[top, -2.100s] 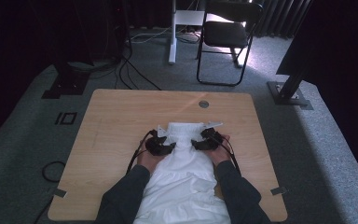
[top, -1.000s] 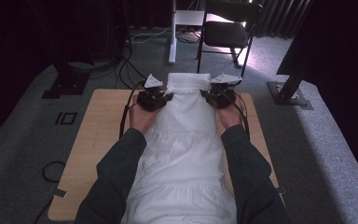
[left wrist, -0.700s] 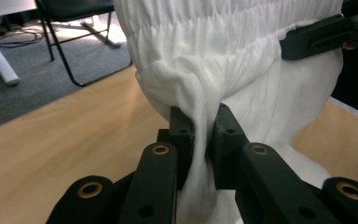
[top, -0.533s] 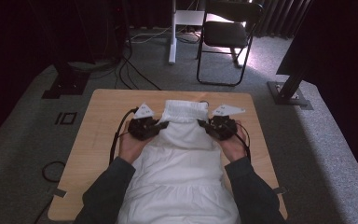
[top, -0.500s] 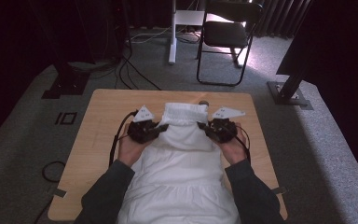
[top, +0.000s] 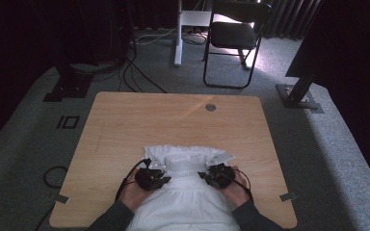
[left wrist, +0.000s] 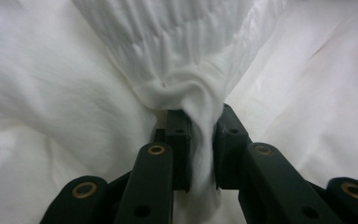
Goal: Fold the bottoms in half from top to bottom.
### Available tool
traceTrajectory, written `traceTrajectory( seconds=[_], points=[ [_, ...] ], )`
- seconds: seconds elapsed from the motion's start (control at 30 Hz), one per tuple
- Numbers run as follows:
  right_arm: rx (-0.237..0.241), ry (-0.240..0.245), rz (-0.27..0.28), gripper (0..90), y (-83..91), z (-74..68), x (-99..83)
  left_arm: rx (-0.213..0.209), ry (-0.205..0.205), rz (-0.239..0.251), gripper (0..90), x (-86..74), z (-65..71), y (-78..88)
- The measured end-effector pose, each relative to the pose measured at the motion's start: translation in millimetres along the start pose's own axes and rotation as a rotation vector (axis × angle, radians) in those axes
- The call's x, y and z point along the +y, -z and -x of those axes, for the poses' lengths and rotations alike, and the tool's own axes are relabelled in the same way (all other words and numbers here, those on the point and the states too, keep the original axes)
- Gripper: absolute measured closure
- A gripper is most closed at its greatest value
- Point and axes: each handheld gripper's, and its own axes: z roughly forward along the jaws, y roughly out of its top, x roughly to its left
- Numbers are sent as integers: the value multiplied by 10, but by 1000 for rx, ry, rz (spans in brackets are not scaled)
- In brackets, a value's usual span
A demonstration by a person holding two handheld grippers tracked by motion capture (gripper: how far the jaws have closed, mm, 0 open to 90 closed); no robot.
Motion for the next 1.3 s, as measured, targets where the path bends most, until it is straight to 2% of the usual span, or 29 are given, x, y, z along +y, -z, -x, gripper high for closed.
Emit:
traceTrajectory(
  seconds=[0.07, 0.13, 0.17, 0.23, 0.37, 0.47, 0.57, 0.6, 0.67, 0.77, 0.8, 0.9, 1.0, 1.07, 1.13, 1.2, 1.27, 1.3],
  points=[
    [-35, -2, -54, 791, -157, 21, -25, 26, -35, -16, 798, 64, -52, -57],
    [-53, 5, -71, 786, -225, 52, -2, 41, -47, -23, 798, 126, -116, -99],
    [-66, 6, -78, 783, -269, 76, 13, 45, -39, -23, 798, 173, -169, -134],
    [-86, 0, -59, 777, -355, 170, 46, 55, -37, -31, 798, 252, -253, -180],
    [-112, -26, -44, 762, -495, 459, 199, 51, -2, -38, 798, 433, -440, -298],
    [-102, -60, -46, 762, -591, 672, 319, 72, 21, -37, 797, 540, -528, -372],
    [-110, -74, -52, 762, -693, 845, 450, 118, 42, -32, 797, 628, -559, -438],
    [-110, -74, -52, 762, -693, 845, 450, 118, 42, -32, 797, 628, -559, -438],
    [-140, -78, -59, 763, -784, 939, 568, 154, 27, -34, 798, 693, -600, -486],
    [-166, -94, -70, 764, -847, 992, 655, 181, 16, -34, 799, 763, -713, -536],
    [-166, -94, -70, 764, -847, 992, 655, 181, 16, -34, 800, 763, -713, -536],
    [-198, -123, -76, 770, -929, 1035, 757, 271, -24, -59, 802, 897, -856, -624],
    [-222, -142, -69, 780, -997, 1065, 828, 319, -26, -95, 805, 1018, -965, -687],
    [-233, -152, -73, 789, -1025, 1091, 868, 321, -19, -112, 806, 1080, -1009, -712],
    [-245, -158, -74, 802, -1045, 1111, 907, 302, 6, -111, 813, 1106, -1046, -697],
    [-239, -176, -51, 810, -993, 1133, 945, 263, 52, -71, 824, 1115, -1099, -599],
    [-224, -184, -2, 812, -859, 1136, 995, 237, 73, -18, 832, 1128, -1118, -471],
    [-218, -185, 21, 812, -790, 1128, 1023, 222, 80, 22, 834, 1152, -1116, -353]
  ],
)
